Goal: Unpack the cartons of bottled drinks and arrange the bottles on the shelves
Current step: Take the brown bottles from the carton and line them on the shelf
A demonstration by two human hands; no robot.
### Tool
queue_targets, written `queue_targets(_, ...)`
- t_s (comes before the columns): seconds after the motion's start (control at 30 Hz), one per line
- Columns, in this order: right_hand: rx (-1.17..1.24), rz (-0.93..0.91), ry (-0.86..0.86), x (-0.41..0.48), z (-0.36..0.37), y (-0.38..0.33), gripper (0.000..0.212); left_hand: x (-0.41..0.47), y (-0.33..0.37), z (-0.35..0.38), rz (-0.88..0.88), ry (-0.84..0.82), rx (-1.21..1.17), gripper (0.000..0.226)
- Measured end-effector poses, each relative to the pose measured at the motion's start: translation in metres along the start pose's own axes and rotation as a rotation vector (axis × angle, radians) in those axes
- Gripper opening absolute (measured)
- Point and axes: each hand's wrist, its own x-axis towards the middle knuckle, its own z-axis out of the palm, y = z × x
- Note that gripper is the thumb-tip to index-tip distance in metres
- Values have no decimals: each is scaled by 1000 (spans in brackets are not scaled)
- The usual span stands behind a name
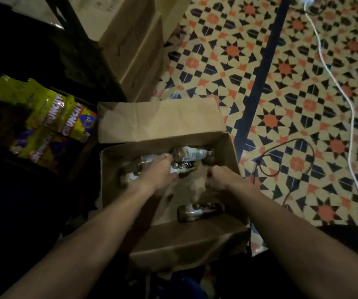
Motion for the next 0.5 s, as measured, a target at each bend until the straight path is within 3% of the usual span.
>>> queue_targets(0.3,-97,95,-246,31,56,19,22,41,-32,50,54,50,265,59)
queue_targets(0.37,-145,93,-284,32,69,22,31,43,-37,49,67,43,286,57)
queue_targets(0.5,-253,59,-224,27,91,25,35,35,-51,46,72,-21,322,58)
